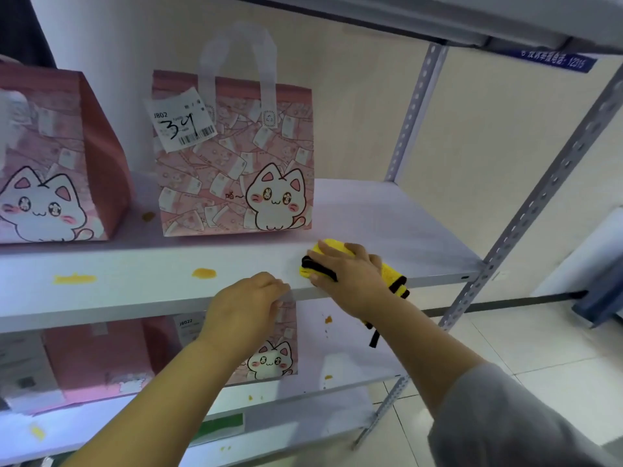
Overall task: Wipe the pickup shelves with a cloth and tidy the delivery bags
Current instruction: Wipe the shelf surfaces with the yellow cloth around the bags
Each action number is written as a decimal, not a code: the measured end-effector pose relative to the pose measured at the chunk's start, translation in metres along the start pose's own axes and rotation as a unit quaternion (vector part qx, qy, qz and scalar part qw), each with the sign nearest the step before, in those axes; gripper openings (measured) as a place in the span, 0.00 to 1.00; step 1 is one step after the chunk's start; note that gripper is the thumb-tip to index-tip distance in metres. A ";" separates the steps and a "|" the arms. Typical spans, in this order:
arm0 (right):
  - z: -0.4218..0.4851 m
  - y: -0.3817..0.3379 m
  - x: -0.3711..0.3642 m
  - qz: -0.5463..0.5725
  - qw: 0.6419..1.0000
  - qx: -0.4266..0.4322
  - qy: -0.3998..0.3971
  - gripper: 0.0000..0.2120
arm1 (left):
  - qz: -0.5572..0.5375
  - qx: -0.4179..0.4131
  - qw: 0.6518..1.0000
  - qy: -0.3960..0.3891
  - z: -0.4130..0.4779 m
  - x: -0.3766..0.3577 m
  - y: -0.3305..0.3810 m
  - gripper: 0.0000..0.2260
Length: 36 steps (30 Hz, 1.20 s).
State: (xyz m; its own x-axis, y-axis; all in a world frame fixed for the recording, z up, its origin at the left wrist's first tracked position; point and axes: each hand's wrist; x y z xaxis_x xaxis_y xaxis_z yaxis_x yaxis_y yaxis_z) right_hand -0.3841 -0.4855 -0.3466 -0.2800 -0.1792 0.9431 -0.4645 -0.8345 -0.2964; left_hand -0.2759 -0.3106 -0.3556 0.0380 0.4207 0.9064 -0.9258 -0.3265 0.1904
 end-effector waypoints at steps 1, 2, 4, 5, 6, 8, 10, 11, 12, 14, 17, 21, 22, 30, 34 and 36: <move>-0.005 0.007 0.002 -0.014 1.000 0.014 -0.004 0.21 | -0.005 -0.001 1.000 0.002 -0.001 0.000 -0.001 0.14; -0.008 0.015 0.005 -0.030 0.999 0.020 -0.009 0.21 | -0.009 -0.002 1.000 0.002 -0.001 0.000 -0.002 0.14; -0.013 0.036 0.015 -0.059 0.998 -0.011 -0.010 0.20 | -0.013 -0.003 1.000 0.002 -0.001 0.000 -0.003 0.14; -0.014 0.048 0.021 -0.069 0.997 -0.045 -0.008 0.20 | -0.013 -0.003 1.000 0.001 -0.001 0.000 -0.004 0.14; -0.015 0.059 0.025 -0.076 0.994 -0.081 -0.007 0.20 | -0.013 -0.003 1.000 0.001 -0.002 0.000 -0.004 0.14; -0.013 0.070 0.030 -0.079 0.987 -0.141 -0.006 0.21 | -0.011 -0.003 1.000 0.004 -0.002 -0.001 -0.004 0.14; -0.005 0.064 0.027 -0.072 0.982 -0.173 0.001 0.21 | -0.008 -0.003 1.000 0.002 -0.002 -0.001 -0.003 0.15; -0.001 0.055 0.023 -0.069 0.982 -0.178 0.004 0.20 | -0.008 -0.002 1.000 0.001 -0.002 -0.001 -0.003 0.15; 0.003 0.043 0.019 -0.066 0.983 -0.173 0.006 0.20 | -0.010 -0.001 1.000 0.001 -0.001 -0.001 -0.003 0.14; 0.007 0.019 0.011 -0.060 0.990 -0.130 0.003 0.19 | -0.007 0.004 1.000 0.001 -0.001 0.000 -0.002 0.14; 0.003 -0.002 0.003 -0.040 0.998 -0.045 -0.021 0.19 | -0.001 0.011 1.000 0.001 0.000 0.000 0.000 0.15; -0.008 0.016 0.011 -0.050 0.998 0.014 -0.042 0.20 | 0.000 0.018 1.000 0.002 0.000 0.001 0.001 0.14; -0.010 0.026 0.016 -0.061 0.997 0.001 -0.040 0.20 | -0.004 0.019 1.000 0.003 -0.001 0.001 0.001 0.14; -0.013 0.061 0.027 -0.065 0.971 -0.232 -0.007 0.22 | -0.019 0.028 0.999 -0.001 0.000 0.001 0.001 0.13; -0.011 0.024 0.004 -0.083 0.989 -0.119 0.017 0.21 | -0.007 0.048 0.999 0.004 0.003 -0.001 0.004 0.12; -0.015 0.021 0.000 -0.095 0.994 -0.053 0.024 0.21 | -0.008 0.062 0.998 0.006 0.004 0.000 0.006 0.12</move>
State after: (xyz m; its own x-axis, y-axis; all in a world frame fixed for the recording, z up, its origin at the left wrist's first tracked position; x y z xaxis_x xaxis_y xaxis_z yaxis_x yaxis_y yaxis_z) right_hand -0.4066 -0.4952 -0.3554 -0.2175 0.0042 0.9760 -0.5989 -0.7902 -0.1301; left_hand -0.2800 -0.3160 -0.3534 0.0473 0.4372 0.8981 -0.8711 -0.4219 0.2513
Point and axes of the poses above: each hand's wrist, its own z-axis towards the middle knuckle, its own x-axis out of the back of the hand, y = z × x, and after that the axes turned 7 degrees about z, right-handed
